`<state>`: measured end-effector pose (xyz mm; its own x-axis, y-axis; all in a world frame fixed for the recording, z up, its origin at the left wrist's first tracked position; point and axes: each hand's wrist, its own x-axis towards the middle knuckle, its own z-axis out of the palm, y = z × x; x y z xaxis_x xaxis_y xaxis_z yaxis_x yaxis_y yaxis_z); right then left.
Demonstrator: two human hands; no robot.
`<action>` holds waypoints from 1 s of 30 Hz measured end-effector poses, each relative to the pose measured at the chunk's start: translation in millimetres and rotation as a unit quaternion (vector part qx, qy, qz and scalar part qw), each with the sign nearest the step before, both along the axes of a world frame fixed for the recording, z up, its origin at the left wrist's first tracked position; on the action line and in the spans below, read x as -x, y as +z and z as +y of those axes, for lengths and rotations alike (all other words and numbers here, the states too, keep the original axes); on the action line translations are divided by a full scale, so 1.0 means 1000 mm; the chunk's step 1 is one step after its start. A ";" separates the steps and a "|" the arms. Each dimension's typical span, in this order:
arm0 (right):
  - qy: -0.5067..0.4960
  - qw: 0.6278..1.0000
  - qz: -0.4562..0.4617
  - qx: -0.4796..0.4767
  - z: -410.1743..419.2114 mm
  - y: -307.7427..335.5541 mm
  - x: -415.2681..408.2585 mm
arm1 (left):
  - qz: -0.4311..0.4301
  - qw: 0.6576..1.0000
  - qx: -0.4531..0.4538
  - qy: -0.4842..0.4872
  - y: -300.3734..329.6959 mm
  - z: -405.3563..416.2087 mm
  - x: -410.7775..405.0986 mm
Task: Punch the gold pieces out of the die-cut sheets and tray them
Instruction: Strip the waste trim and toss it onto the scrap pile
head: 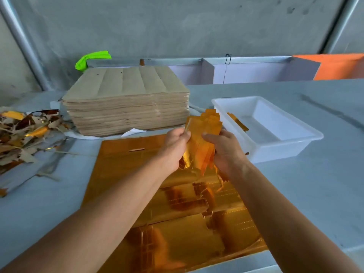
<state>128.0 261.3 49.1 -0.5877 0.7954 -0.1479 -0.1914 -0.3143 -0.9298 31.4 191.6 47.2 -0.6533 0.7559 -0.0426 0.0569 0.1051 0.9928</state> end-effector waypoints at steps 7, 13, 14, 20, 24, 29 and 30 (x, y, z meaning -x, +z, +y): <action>-0.036 0.997 -0.066 -0.032 -0.003 -0.012 -0.045 | 0.271 0.953 0.047 -0.124 -0.026 -0.045 -0.012; -0.077 0.993 -0.081 -0.036 0.007 -0.017 -0.092 | 0.497 0.756 0.157 -0.395 -0.062 -0.089 -0.058; -0.084 0.993 -0.080 -0.037 0.006 -0.018 -0.098 | 0.513 0.741 0.166 -0.401 -0.063 -0.088 -0.064; -0.094 0.993 -0.060 -0.034 0.008 -0.026 -0.131 | 0.566 0.696 0.176 -0.405 -0.053 -0.085 -0.079; -0.112 0.991 -0.063 -0.034 0.007 -0.028 -0.148 | 0.538 0.705 0.205 -0.413 -0.045 -0.083 -0.078; -0.097 0.993 -0.058 -0.032 0.005 -0.028 -0.163 | 0.476 0.717 0.225 -0.457 -0.032 -0.078 -0.067; -0.098 0.993 -0.053 -0.029 0.005 -0.028 -0.165 | 0.451 0.726 0.227 -0.467 -0.029 -0.078 -0.065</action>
